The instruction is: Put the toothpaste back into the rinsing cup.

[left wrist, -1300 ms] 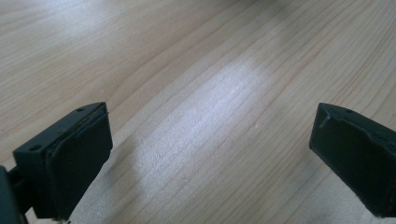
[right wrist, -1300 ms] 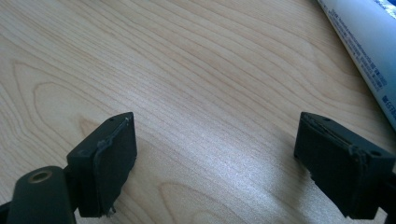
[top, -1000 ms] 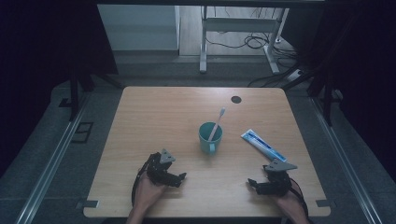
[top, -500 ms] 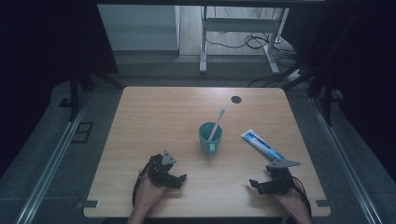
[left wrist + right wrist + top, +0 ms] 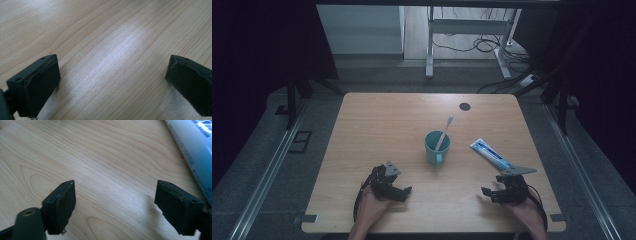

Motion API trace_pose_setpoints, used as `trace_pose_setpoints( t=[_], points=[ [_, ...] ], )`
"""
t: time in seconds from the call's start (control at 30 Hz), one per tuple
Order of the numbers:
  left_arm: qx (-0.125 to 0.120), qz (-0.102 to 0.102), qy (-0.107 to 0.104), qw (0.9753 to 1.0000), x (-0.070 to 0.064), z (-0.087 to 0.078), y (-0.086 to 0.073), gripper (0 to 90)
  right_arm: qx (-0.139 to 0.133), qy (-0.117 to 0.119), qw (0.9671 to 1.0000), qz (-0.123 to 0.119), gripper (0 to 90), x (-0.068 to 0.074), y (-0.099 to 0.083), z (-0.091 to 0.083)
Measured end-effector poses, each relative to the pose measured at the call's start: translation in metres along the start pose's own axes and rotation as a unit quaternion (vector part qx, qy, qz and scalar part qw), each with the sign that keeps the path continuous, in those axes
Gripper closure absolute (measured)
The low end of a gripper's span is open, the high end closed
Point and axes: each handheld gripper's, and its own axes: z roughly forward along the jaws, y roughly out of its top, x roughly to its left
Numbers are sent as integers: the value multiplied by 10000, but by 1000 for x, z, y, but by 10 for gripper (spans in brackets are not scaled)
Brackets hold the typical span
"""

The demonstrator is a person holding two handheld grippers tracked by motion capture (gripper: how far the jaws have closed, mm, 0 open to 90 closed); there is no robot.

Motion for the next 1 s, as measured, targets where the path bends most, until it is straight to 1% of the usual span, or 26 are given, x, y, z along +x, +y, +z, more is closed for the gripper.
trace_pose_setpoints(
  t=[0.07,0.1,0.13,0.2,0.27,0.37,0.4,0.43,0.47,0.5,0.6,0.67,0.8,0.83,0.87,0.9,0.93,0.97,1.0],
  points=[
    [1,0,1,10000,0,0,0,0,-19,0,10000,12,260,-2,1,-2],
    [1,0,1,10000,0,0,0,0,-19,0,10000,12,260,-2,1,-2],
    [0,-1,1,10000,0,0,0,0,-30,-2,10000,16,282,-3,2,-3],
    [1,1,1,10000,0,0,0,0,-17,55,10000,52,318,-6,4,-5],
    [1,0,2,10000,0,0,0,0,-17,63,10000,52,366,-8,6,-6],
    [0,1,4,10000,0,0,0,0,18,104,9999,-17,437,-11,9,-8],
    [-1,0,5,10000,0,0,0,0,65,102,9999,-82,475,-12,12,-10],
    [-1,0,5,10000,0,0,0,0,65,102,9999,-82,475,-12,12,-10],
    [0,-1,4,10000,0,0,0,0,112,12,9998,-180,509,-13,15,-11],
    [0,0,5,10000,0,0,0,0,112,12,9998,-180,509,-13,15,-11],
    [0,-6,8,10000,0,0,0,0,162,-61,9995,-274,575,-15,19,-14],
    [0,-9,10,10000,0,0,0,0,145,-111,9994,-296,628,-18,22,-16],
    [-1,-13,18,10000,0,0,0,0,120,-160,9994,-266,705,-25,26,-19],
    [0,-12,19,10000,0,0,0,0,156,-216,9993,-244,748,-29,27,-20],
    [-1,-16,20,10000,0,0,0,0,176,-255,9992,-238,768,-31,28,-20],
    [-1,-16,20,10000,0,0,0,0,176,-255,9992,-238,768,-31,28,-20],
    [0,-20,21,10000,0,0,0,0,192,-289,9992,-201,808,-36,31,-21],
    [0,-20,21,10000,0,0,0,0,192,-289,9992,-201,808,-36,31,-21],
    [0,-20,22,10000,0,0,0,0,206,-330,9991,-144,843,-40,33,-23]
  ],
)
